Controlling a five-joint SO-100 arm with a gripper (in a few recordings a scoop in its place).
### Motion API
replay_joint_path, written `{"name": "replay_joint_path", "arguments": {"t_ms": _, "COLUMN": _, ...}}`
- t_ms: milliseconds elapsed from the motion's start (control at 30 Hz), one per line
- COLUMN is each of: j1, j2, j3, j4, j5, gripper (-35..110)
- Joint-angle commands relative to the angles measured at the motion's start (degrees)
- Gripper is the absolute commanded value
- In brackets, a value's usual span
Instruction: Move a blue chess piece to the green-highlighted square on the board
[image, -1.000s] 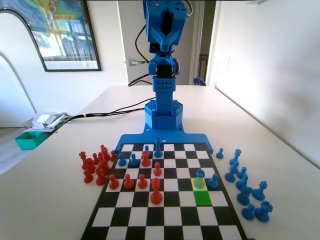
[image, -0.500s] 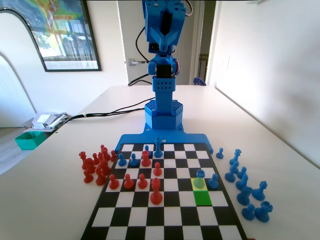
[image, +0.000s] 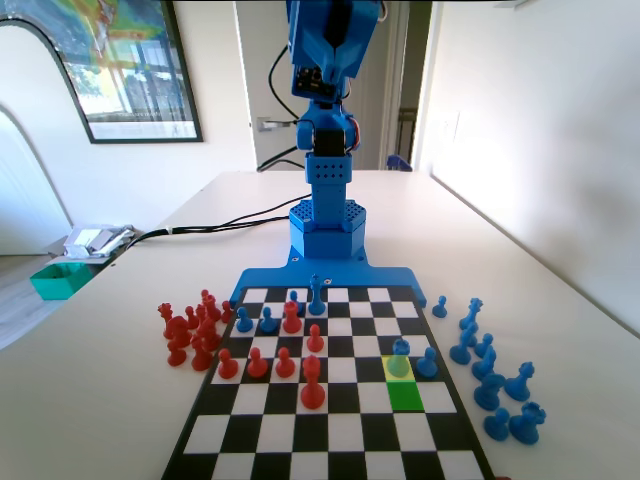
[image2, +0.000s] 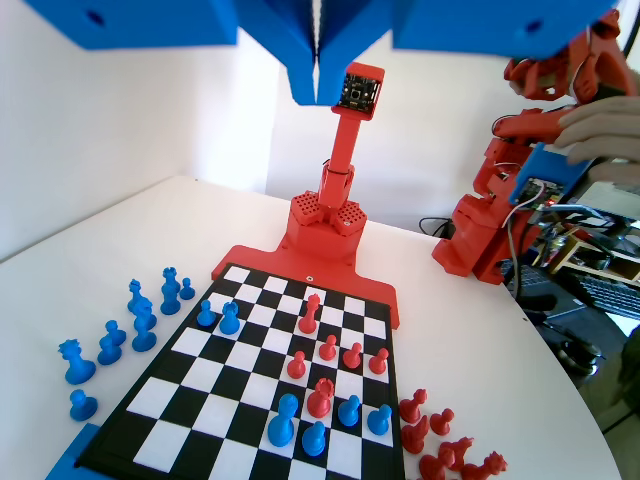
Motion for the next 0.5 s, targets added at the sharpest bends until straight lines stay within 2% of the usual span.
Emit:
{"name": "replay_joint_path", "arguments": {"t_ms": 0, "j1": -0.1, "j2": -7.0, "j3": -5.5, "j4": -0.4, "j5": -2.0, "gripper": 1}}
{"name": "replay_joint_path", "arguments": {"t_ms": 267, "j1": 1.9, "j2": -22.3, "j3": -11.2, "j4": 0.7, "j5": -3.7, "gripper": 1}}
{"name": "replay_joint_path", "arguments": {"t_ms": 467, "j1": 6.6, "j2": -32.8, "j3": -13.4, "j4": 1.5, "j5": -8.6, "gripper": 1}}
